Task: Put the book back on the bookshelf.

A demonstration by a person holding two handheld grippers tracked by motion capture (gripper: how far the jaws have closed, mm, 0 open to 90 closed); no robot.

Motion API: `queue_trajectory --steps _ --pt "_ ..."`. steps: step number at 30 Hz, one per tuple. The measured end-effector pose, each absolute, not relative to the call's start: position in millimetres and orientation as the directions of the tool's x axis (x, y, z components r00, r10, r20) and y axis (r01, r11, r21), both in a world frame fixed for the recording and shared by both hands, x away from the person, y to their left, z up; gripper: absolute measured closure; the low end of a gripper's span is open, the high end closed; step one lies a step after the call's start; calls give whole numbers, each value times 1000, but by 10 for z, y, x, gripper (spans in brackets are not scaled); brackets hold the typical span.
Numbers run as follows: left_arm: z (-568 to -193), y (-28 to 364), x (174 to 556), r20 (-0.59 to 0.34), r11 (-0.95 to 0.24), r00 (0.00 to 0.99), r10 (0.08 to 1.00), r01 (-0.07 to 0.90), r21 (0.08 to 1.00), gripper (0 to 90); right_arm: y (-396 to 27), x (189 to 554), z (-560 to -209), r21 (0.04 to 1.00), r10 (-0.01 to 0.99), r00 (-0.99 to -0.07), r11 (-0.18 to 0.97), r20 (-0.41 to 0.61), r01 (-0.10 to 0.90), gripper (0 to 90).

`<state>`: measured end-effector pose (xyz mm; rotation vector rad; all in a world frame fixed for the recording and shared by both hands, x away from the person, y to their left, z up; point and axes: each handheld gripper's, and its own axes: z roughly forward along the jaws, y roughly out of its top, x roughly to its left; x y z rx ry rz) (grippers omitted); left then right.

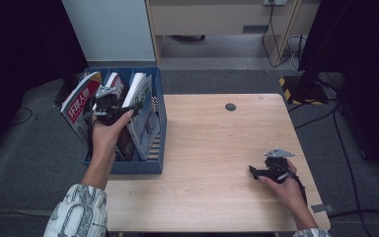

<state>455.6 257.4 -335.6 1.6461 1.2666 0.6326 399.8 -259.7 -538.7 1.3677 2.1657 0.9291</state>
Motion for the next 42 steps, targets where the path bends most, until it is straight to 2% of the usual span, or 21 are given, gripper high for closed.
queue_trajectory --steps 6,21,42 --pt "-3368 2572 4543 -131 -53 370 920 448 893 183 -2596 3998 -5387 722 902 -431 295 6 626 94" --pt "-3380 2578 4411 -122 -73 410 904 429 900 187 -2591 3999 -5387 722 903 -429 293 6 627 90" --pt "-3471 2600 4250 -119 -86 429 896 428 900 187 -2588 3999 -5388 721 903 -429 294 6 628 88"
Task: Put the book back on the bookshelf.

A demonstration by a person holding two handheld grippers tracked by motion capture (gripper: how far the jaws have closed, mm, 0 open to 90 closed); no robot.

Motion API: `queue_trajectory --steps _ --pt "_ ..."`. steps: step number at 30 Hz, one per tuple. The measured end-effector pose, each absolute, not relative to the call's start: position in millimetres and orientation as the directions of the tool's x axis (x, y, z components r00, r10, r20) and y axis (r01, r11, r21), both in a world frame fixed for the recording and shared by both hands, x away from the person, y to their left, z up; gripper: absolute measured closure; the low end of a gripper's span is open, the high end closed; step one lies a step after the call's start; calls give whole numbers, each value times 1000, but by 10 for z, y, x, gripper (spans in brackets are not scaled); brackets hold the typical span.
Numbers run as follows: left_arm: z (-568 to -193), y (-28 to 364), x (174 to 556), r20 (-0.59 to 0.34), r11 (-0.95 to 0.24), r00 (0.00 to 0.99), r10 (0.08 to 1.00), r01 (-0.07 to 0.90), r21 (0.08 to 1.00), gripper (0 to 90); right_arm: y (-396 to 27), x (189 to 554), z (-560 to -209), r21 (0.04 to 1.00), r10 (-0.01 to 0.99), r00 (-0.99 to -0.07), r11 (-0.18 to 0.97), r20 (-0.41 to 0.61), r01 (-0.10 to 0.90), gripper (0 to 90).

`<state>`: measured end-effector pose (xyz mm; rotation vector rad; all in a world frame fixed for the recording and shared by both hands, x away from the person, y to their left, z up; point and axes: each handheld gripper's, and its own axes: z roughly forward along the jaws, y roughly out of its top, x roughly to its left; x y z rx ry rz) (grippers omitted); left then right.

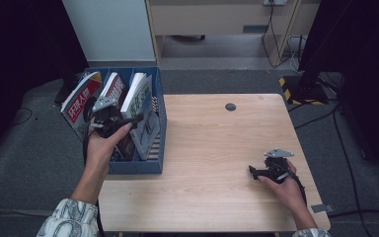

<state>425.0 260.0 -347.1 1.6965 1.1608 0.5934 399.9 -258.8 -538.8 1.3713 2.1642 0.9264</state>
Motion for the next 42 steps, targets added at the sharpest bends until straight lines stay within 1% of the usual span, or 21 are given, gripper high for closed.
queue_trajectory --steps 18,22,31,42 --pt "-3581 2663 4039 -99 -136 471 877 440 887 184 -2587 3999 -5388 721 904 -428 294 5 628 86" --pt "-3620 2659 3988 -58 -200 508 860 439 876 183 -2587 4000 -5388 721 903 -429 293 6 628 84" --pt "-3713 2711 3935 -90 -182 505 858 463 867 178 -2590 3999 -5387 720 900 -437 301 3 626 84" --pt "-3811 2722 3840 -79 -210 519 851 475 855 177 -2589 4000 -5387 720 899 -438 301 5 626 82"
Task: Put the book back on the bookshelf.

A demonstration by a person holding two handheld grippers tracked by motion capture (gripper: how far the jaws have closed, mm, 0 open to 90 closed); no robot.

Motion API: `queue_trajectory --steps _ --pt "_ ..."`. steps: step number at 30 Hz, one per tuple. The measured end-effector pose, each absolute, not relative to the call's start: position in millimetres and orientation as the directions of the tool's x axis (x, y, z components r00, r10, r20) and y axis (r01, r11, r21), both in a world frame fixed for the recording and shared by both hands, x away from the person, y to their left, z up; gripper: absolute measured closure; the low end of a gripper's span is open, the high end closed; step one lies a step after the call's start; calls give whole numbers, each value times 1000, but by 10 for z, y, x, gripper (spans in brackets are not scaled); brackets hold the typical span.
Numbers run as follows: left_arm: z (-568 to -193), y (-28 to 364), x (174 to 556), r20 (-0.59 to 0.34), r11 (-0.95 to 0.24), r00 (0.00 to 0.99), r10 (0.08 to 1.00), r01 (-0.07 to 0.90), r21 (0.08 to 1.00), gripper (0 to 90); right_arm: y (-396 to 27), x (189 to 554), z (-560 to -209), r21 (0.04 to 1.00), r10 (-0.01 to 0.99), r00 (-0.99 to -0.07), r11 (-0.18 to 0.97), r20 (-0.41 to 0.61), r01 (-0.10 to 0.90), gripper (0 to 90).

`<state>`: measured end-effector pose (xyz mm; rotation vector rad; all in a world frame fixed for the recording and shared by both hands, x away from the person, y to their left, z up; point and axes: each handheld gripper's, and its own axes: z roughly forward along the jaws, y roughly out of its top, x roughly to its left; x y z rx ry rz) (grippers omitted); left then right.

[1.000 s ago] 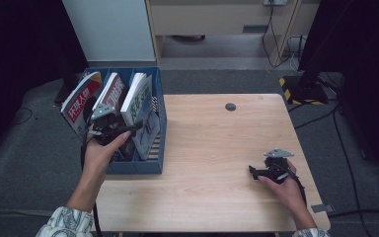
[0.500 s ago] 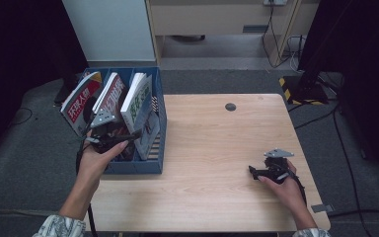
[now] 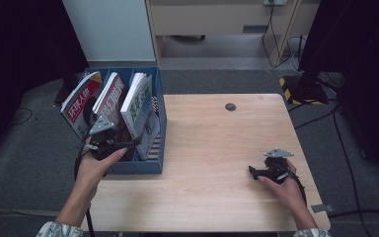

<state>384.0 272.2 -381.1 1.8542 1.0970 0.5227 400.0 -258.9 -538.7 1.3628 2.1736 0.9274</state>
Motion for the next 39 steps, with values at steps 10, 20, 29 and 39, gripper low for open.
queue_trajectory --steps 10,20,29,39 --pt "-3877 2702 3756 -75 -233 542 837 477 848 177 -2587 3999 -5388 720 900 -436 298 7 627 82" --pt "-3964 2654 3697 -82 -248 568 819 479 842 176 -2581 3998 -5387 719 902 -432 298 4 628 78" --pt "-3982 2448 3685 -76 -287 610 789 475 832 160 -2580 3997 -5388 719 902 -432 298 4 628 77" --pt "-4070 2223 3717 -93 -304 648 756 474 826 104 -2581 3996 -5386 717 900 -435 300 6 630 76"
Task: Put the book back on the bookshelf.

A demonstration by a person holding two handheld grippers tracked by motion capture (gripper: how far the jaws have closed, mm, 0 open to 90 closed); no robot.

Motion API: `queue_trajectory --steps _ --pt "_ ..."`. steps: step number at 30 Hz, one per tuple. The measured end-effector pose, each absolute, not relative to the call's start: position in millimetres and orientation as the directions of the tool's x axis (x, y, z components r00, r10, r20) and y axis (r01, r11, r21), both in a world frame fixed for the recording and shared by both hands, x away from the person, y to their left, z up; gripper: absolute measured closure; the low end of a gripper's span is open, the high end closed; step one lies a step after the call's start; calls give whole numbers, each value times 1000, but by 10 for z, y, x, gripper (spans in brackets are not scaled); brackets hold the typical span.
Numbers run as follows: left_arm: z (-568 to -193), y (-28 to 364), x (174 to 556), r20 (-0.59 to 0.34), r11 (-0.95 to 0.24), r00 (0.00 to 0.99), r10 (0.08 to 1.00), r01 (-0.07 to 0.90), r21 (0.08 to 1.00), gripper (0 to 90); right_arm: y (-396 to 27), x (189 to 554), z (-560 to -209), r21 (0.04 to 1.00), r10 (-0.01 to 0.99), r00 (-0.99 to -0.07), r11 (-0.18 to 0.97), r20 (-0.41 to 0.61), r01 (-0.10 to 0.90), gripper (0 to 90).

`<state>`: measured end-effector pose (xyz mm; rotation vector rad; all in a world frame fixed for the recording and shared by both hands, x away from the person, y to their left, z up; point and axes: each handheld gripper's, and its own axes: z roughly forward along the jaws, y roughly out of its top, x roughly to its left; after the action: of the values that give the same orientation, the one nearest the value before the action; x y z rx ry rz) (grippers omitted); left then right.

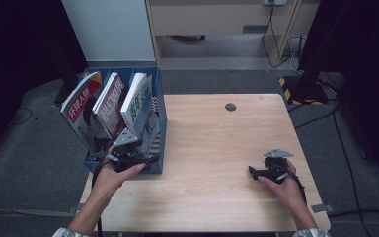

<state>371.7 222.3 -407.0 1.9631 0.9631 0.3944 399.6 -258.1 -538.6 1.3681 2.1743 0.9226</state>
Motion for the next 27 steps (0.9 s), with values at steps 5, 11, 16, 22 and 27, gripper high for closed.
queue_trajectory --steps 5,11,16,22,27 --pt "-4067 2117 3733 -103 -306 665 740 469 828 94 -2580 3997 -5388 718 901 -434 299 6 629 75" --pt "-4046 2001 3775 -120 -298 681 722 463 835 81 -2580 3997 -5388 718 901 -435 299 6 629 75" --pt "-4054 1908 3803 -122 -311 692 712 466 828 76 -2580 3998 -5388 718 900 -436 299 7 629 73" --pt "-4085 1773 3818 -130 -315 702 700 467 826 48 -2579 3999 -5388 717 900 -436 298 9 630 70" --pt "-4092 1663 3845 -128 -328 711 692 467 821 47 -2579 4000 -5388 717 900 -436 298 9 630 69"
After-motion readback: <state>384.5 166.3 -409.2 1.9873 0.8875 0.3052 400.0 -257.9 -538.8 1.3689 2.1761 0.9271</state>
